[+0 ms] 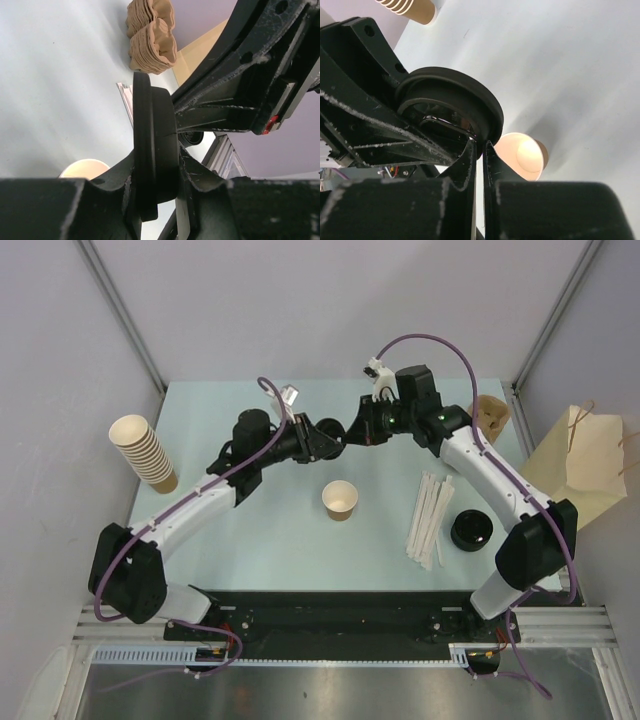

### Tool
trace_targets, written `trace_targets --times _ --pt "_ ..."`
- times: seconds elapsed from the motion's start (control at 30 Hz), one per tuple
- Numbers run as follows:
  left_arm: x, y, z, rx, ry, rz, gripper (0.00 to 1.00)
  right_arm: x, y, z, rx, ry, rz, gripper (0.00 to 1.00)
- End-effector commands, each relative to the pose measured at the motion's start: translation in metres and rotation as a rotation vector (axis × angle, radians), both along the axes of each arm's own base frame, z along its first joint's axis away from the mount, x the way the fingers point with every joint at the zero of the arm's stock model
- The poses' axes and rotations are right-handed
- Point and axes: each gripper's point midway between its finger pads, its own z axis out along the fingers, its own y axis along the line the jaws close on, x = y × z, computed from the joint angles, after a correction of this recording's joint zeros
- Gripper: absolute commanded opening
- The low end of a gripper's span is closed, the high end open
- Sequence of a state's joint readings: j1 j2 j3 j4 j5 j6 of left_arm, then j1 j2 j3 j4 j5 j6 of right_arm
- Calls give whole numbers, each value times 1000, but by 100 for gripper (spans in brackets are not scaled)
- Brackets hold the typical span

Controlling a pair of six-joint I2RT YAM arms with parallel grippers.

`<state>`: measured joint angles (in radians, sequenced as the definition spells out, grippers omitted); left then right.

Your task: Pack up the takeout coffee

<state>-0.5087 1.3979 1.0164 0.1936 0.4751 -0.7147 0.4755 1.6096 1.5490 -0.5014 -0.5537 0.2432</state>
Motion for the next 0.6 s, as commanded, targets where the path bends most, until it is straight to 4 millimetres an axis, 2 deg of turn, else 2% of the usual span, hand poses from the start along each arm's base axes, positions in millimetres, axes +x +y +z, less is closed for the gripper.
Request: trace_targets --times 0.0,0.03,0.07,0.1,0.13,0.2,0.23,0.33,0.37,0.4,0.43,0.47,0.5,0.53,0.57 --pt "-12 -4 24 -37 -62 -49 33 5 6 15 -6 -74 10 0" --pt "-13 -3 26 -30 -63 -50 45 5 3 15 -20 -84 12 0" --pt "-14 0 25 -17 -57 -48 62 6 0 14 -31 -92 8 0" --pt "-15 6 18 13 -34 -41 69 6 -3 17 -37 -108 10 0" --pt "-19 12 23 16 -42 -42 74 9 -13 16 -49 -107 -5 0" --pt "-22 27 19 48 -29 -39 86 13 -27 19 -77 -147 -5 0" --pt "-31 32 29 39 -61 -69 88 17 -39 16 -96 -143 -19 0" --pt "-48 53 19 100 -64 -96 90 9 -51 11 -181 -201 50 0" --pt "-56 62 20 113 -74 -89 90 3 -45 12 -228 -263 114 0" --pt "-60 66 15 136 -90 -89 90 -8 -44 4 -284 -262 163 0" --pt "-65 71 0 154 -64 -88 90 -16 -37 -1 -332 -284 209 0" --pt "-69 79 0 156 -76 -66 90 -30 -24 -7 -397 -317 266 0" --pt "-70 84 -7 149 -49 -42 90 -40 -20 -13 -458 -358 337 0" --pt "-73 91 -28 145 10 -18 91 -46 -14 -22 -499 -360 373 0" --pt "-68 101 -29 105 18 12 91 -47 -15 -27 -560 -378 385 0"
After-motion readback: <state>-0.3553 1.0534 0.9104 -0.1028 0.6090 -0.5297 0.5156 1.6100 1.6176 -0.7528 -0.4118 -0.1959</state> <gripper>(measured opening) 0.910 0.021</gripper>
